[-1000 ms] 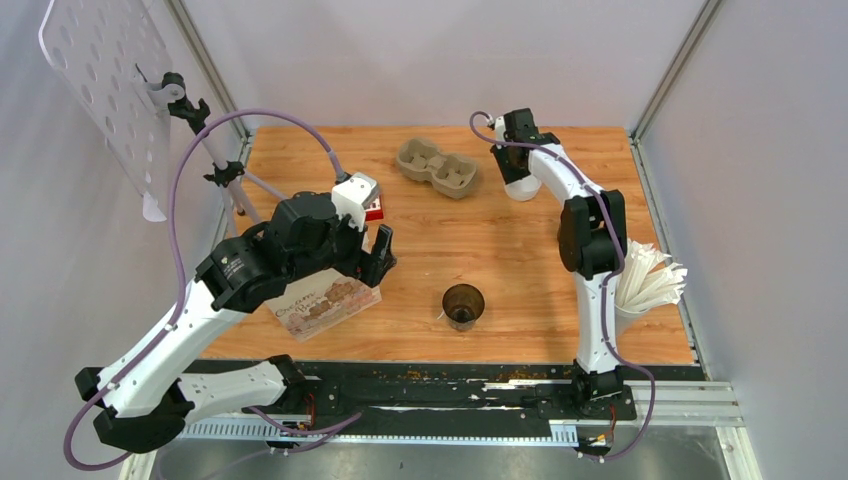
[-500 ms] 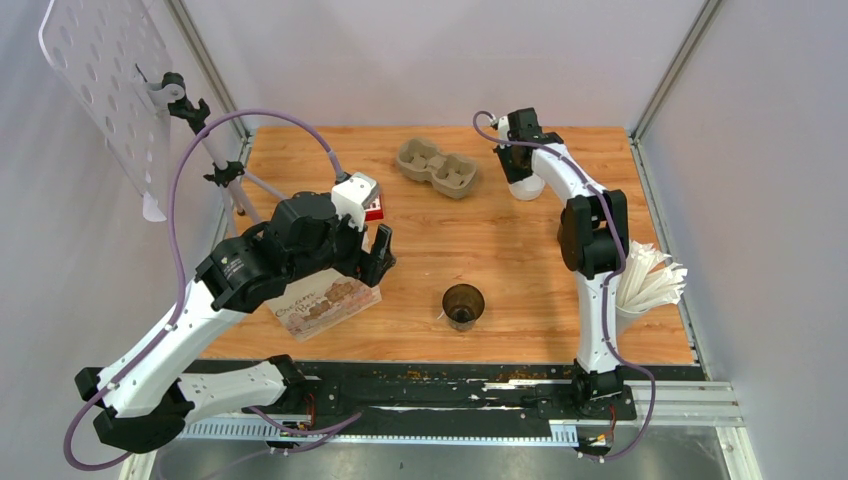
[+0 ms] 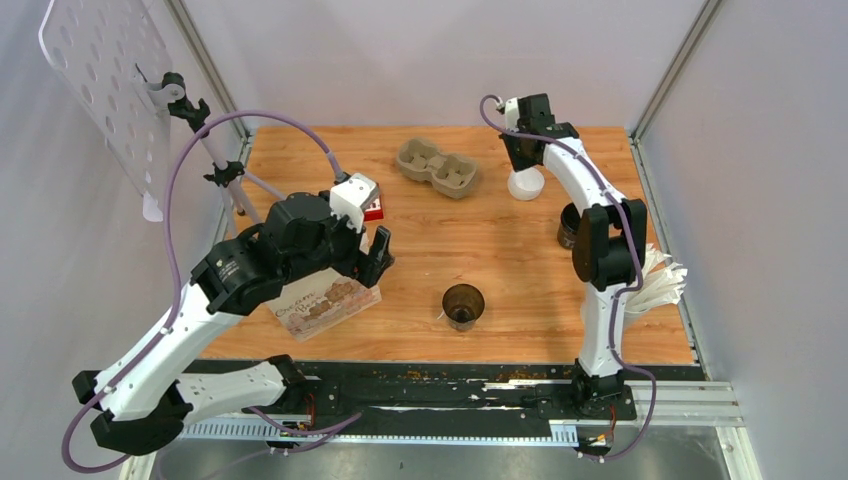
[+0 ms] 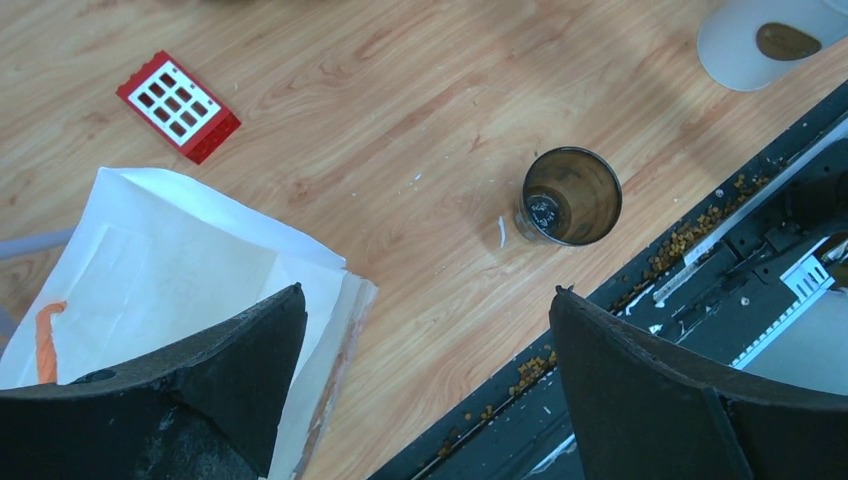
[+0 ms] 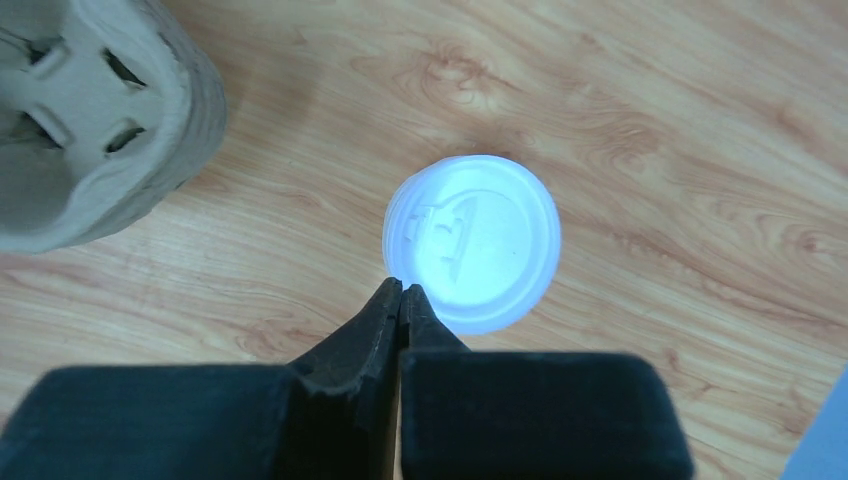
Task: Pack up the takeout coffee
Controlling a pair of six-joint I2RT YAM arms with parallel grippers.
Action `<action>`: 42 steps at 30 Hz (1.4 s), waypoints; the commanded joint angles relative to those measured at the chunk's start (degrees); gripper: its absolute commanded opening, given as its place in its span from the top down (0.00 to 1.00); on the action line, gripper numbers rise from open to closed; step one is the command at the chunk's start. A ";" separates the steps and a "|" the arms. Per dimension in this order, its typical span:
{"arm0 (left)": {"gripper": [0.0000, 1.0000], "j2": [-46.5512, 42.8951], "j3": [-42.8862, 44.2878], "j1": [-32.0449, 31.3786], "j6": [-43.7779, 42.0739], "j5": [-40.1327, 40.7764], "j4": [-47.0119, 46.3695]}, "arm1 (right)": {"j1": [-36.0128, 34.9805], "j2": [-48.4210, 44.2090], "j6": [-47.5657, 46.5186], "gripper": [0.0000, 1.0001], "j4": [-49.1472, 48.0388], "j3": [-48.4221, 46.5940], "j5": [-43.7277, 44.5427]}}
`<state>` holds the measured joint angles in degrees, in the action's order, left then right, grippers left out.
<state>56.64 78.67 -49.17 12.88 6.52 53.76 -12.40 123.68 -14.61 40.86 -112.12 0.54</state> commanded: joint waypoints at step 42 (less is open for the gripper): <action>0.03 -1.22 -1.01 -0.31 -2.60 -1.62 -5.82 | 0.35 7.49 0.89 0.79 -0.86 -5.62 0.34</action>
<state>55.72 77.28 -49.17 10.55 4.60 50.24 -12.38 130.32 -13.61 41.30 -115.24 1.02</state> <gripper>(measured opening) 0.974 0.212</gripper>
